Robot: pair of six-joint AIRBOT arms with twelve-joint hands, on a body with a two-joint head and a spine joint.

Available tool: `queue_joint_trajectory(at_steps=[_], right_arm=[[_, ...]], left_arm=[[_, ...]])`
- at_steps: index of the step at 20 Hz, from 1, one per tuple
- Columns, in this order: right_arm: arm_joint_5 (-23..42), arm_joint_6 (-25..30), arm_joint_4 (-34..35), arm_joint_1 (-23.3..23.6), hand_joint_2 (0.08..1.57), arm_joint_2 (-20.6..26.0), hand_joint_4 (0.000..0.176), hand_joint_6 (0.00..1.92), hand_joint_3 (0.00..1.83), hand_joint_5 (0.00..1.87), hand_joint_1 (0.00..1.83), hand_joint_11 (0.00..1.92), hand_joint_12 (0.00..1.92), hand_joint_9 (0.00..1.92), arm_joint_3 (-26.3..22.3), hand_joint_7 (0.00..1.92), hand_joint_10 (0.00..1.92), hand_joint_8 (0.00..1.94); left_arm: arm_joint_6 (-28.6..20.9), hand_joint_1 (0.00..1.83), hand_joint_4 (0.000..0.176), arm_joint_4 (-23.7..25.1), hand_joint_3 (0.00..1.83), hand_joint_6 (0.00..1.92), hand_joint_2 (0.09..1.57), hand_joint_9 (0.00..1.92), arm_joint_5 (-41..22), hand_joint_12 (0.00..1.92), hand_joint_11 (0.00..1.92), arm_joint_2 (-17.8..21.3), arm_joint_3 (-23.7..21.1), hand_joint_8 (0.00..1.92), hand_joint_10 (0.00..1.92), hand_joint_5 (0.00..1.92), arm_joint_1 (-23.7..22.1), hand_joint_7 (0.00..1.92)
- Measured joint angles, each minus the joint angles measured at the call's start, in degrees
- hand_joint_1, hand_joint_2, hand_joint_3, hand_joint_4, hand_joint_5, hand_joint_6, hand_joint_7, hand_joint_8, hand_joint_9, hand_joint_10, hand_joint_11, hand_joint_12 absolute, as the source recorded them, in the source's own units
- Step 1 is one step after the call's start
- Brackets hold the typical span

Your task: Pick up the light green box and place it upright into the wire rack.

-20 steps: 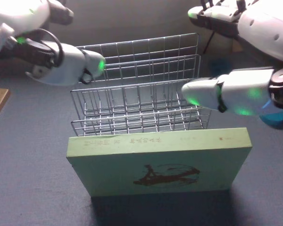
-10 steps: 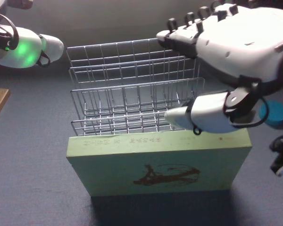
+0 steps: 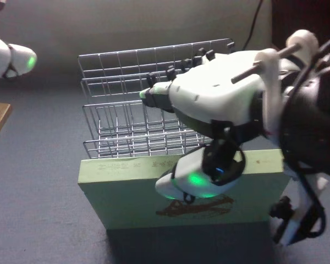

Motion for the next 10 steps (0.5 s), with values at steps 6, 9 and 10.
queue_joint_trajectory(at_steps=[6, 9, 10], right_arm=[[1.9, -0.1, 2.3, -1.8, 1.01, -4.4, 0.005, 0.0, 0.0, 0.18, 0.7, 0.0, 0.78, 0.18, 3.3, 0.22, 0.0, 0.0], [2.8, 0.0, 3.1, -3.0, 1.01, -5.3, 0.006, 0.0, 0.0, 0.17, 0.7, 0.0, 0.78, 0.17, 4.7, 0.21, 0.0, 0.0], [2.7, 0.2, 3.0, -3.0, 1.01, -5.5, 0.006, 0.0, 0.0, 0.16, 0.7, 0.0, 0.78, 0.17, 5.2, 0.21, 0.0, 0.0]], left_arm=[[5.3, 0.21, 0.093, -1.2, 0.0, 0.01, 1.12, 0.23, -3.9, 0.74, 0.0, 0.5, 0.6, 0.0, 0.01, 0.36, -0.2, 0.3], [5.4, 0.23, 0.093, -0.9, 0.0, 0.0, 1.12, 0.24, -4.2, 0.75, 0.0, 0.5, 0.6, 0.0, 0.01, 0.36, -0.2, 0.31], [5.4, 0.24, 0.092, -0.9, 0.0, 0.0, 1.11, 0.24, -4.1, 0.75, 0.0, 0.5, 0.5, 0.0, 0.0, 0.36, -0.2, 0.31]])
